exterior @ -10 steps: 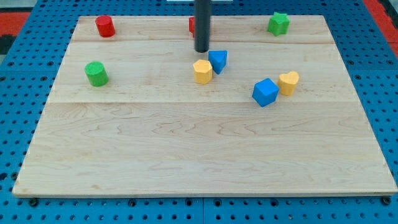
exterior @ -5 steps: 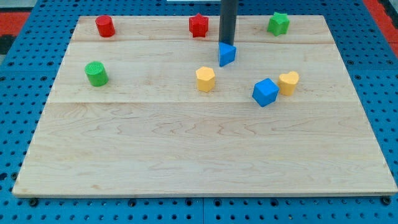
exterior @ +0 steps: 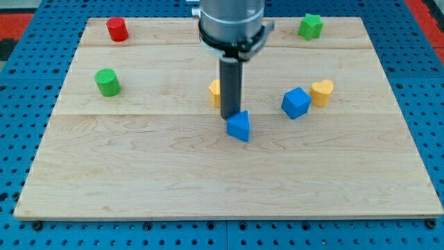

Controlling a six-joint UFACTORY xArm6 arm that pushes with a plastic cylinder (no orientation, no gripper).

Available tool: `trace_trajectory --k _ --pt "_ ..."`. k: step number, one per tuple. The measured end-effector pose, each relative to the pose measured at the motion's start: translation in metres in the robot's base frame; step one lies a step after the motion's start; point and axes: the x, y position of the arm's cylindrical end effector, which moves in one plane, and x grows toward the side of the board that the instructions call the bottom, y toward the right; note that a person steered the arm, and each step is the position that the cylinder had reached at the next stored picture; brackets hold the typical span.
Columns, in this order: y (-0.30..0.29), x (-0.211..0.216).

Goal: Drag the triangle to the bottom right

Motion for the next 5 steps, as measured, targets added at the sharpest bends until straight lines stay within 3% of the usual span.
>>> trace_trajectory --k 1,3,4,5 --pt "0.054 0.04" --pt "0.012 0.067" --pt "0.09 0.073" --pt "0.121 0.073"
